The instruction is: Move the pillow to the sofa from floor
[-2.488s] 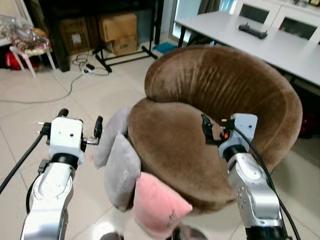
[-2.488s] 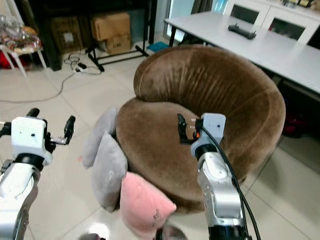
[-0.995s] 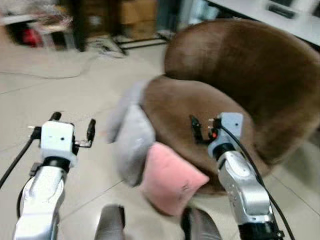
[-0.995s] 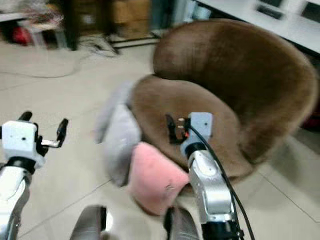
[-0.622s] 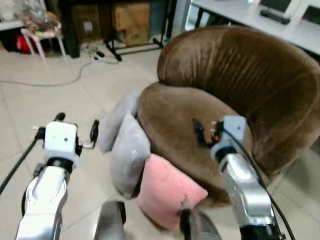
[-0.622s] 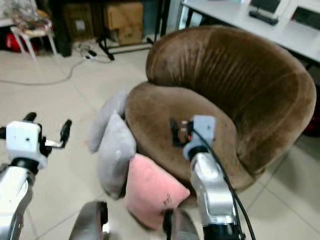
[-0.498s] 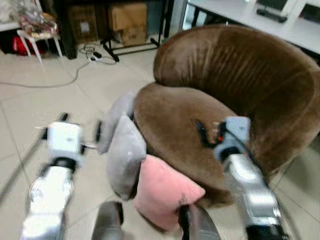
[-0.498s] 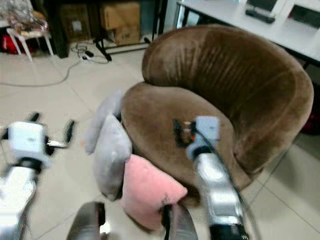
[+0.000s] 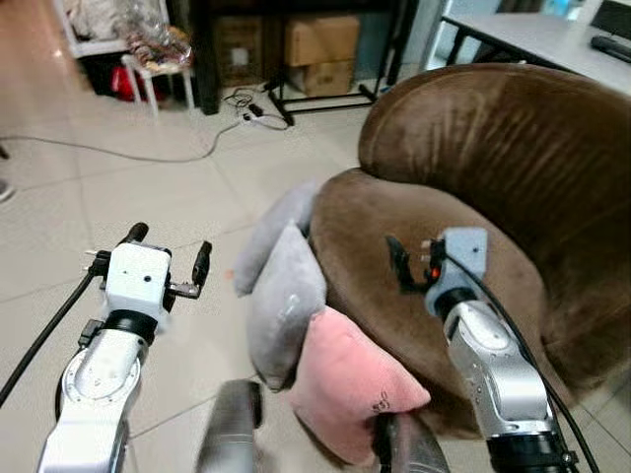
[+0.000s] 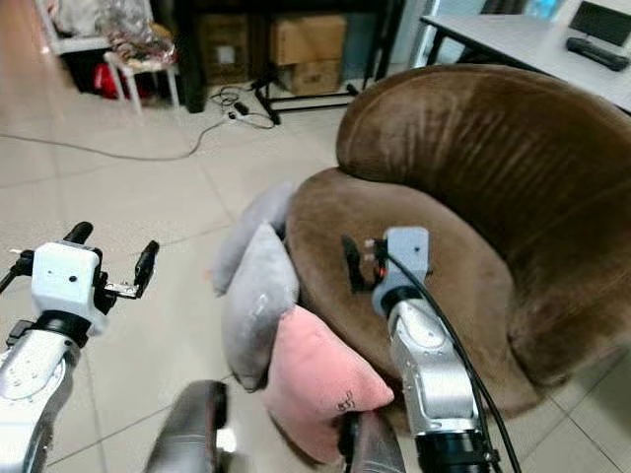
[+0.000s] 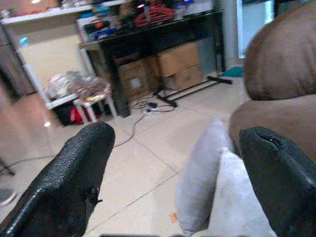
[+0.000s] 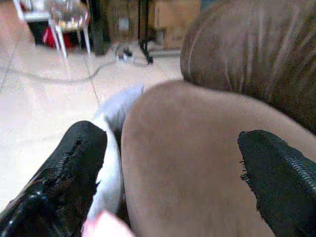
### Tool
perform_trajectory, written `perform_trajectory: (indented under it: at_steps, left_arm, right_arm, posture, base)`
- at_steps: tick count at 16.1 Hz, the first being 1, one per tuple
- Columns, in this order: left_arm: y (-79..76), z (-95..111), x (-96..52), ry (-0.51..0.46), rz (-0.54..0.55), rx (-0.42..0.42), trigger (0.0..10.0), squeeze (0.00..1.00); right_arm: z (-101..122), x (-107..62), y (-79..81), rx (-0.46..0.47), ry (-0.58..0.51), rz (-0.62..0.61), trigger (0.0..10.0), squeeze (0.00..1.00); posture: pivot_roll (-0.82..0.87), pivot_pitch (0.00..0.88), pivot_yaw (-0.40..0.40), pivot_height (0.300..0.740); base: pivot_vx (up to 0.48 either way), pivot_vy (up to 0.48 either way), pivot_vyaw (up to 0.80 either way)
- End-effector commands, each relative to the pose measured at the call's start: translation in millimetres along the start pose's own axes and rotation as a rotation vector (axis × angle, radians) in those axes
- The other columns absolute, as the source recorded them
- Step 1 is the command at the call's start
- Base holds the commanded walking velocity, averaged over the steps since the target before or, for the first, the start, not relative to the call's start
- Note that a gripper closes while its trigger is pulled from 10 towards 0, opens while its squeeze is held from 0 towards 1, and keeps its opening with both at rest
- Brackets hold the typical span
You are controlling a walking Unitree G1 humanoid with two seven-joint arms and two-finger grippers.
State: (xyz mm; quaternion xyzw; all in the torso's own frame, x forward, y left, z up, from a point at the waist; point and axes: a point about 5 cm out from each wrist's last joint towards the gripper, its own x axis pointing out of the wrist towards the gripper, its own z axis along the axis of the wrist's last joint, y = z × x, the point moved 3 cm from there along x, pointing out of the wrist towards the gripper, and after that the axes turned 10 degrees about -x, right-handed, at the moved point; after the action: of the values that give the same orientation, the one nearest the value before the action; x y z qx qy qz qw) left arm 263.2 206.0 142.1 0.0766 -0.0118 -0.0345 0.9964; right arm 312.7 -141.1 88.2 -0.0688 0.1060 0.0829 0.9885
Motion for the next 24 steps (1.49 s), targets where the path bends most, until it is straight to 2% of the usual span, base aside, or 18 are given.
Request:
perform_trajectory:
  at_steps: [1, 8, 10, 12, 13, 16, 18, 19, 22, 24]
  left_arm:
    - [-3.4, -4, -0.5, 0.016, -0.022, 0.002, 10.0, 0.00]
    - [-11.6, -9, -14.5, 0.055, -0.049, 0.000, 10.0, 0.00]
    - [-12.9, -13, -26.5, 0.079, -0.042, -0.003, 10.0, 0.00]
    - [-14.9, -19, -33.6, 0.105, -0.039, -0.005, 10.0, 0.00]
    - [-17.9, -22, -37.9, 0.119, -0.039, -0.004, 10.0, 0.00]
    - [-26.0, -17, -56.5, 0.142, -0.073, 0.014, 10.0, 0.00]
    - [-26.1, -13, -57.9, 0.139, -0.088, 0.025, 10.0, 0.00]
    - [-24.2, -5, -59.1, 0.126, -0.117, 0.038, 10.0, 0.00]
    - [-23.3, 0, -59.8, 0.121, -0.151, 0.046, 10.0, 0.00]
    - [-27.4, 2, -62.2, 0.134, -0.213, 0.065, 10.0, 0.00]
  right_arm:
    - [0, 2.6, 0.4, 0.017, 0.011, 0.031, 10.0, 0.00]
    - [-16, 16.1, 10.3, -0.030, 0.085, 0.135, 10.0, 0.00]
    - [-25, 18.2, 21.6, -0.042, 0.127, 0.195, 10.0, 0.00]
    - [-30, 20.6, 27.3, -0.050, 0.150, 0.232, 10.0, 0.00]
    - [-32, 23.6, 28.4, -0.058, 0.158, 0.247, 10.0, 1.00]
    - [-37, 37.6, 24.8, -0.065, 0.181, 0.238, 10.0, 1.00]
    - [-37, 39.3, 26.8, -0.059, 0.176, 0.238, 10.0, 1.00]
    - [-31, 38.5, 37.4, -0.044, 0.119, 0.284, 10.0, 1.00]
    - [-30, 39.3, 46.9, -0.013, 0.108, 0.303, 10.0, 1.00]
    - [-32, 49.0, 53.4, -0.032, 0.126, 0.293, 10.0, 1.00]
  posture:
    - [0.10, 0.000, -0.117, 0.590]
    - [0.09, 0.000, -0.136, 0.540]
    - [0.07, 0.000, -0.154, 0.520]
    - [0.06, 0.004, -0.165, 0.520]
    - [0.07, 0.036, -0.187, 0.520]
    - [0.11, 0.104, -0.197, 0.520]
    - [0.11, 0.119, -0.184, 0.520]
    - [0.13, 0.152, -0.129, 0.520]
    - [0.13, 0.179, -0.071, 0.520]
    - [0.13, 0.206, -0.040, 0.520]
  base:
    - [0.000, 0.000, 0.00]
    - [0.000, 0.000, 0.00]
    - [0.000, 0.000, 0.00]
    - [0.000, 0.000, 0.00]
    - [0.000, 0.000, 0.00]
    - [0.000, 0.000, 0.00]
    - [0.000, 0.000, 0.00]
    - [0.000, 0.000, 0.00]
    - [0.000, 0.000, 0.00]
    - [0.000, 0.000, 0.00]
